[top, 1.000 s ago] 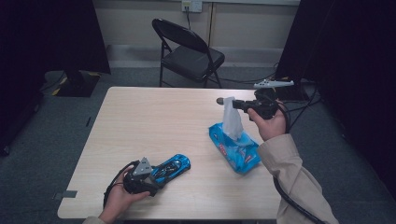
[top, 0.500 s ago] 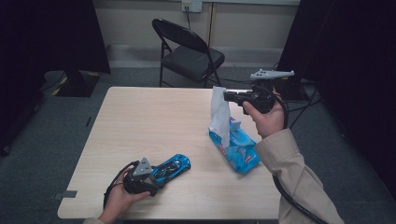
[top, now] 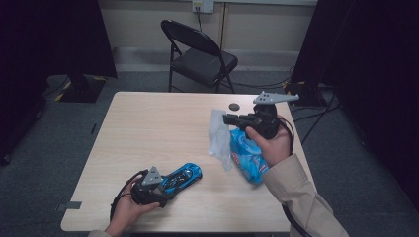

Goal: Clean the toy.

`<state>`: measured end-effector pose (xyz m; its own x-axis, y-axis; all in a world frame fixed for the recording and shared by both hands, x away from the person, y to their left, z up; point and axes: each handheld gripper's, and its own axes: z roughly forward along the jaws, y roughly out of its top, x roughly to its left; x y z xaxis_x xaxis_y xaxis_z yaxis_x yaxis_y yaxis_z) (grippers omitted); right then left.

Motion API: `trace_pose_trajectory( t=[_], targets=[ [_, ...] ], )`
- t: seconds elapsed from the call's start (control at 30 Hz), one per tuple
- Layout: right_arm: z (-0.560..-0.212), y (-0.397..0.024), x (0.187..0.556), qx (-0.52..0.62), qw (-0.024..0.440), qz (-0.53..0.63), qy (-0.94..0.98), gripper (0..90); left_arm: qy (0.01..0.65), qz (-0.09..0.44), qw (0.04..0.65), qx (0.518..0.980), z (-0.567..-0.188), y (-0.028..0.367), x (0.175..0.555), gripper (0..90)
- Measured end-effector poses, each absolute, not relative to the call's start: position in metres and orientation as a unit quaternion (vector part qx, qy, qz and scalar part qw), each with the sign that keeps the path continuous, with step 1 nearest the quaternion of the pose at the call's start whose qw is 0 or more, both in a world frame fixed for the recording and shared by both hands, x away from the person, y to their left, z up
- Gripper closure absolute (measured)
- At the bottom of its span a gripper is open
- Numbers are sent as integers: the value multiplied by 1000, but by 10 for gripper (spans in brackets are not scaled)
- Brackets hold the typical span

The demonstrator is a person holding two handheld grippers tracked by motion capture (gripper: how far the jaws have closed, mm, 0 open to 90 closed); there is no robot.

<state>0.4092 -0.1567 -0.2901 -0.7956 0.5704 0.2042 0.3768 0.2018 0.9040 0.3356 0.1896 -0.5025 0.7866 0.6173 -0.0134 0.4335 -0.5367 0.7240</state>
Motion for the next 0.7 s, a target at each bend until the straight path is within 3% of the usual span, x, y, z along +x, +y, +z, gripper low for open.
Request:
trace_pose_trajectory(
  t=[0.17,0.4,0.7],
  targets=[
    [-327,-158,397,313,82,543,775,900,301,122,367,872,-501,189,336,244],
    [-410,-170,375,355,31,539,763,900,301,120,366,872,-501,187,338,243],
    [-468,-185,351,379,45,481,789,897,300,120,365,873,-501,186,339,243]
  ],
)
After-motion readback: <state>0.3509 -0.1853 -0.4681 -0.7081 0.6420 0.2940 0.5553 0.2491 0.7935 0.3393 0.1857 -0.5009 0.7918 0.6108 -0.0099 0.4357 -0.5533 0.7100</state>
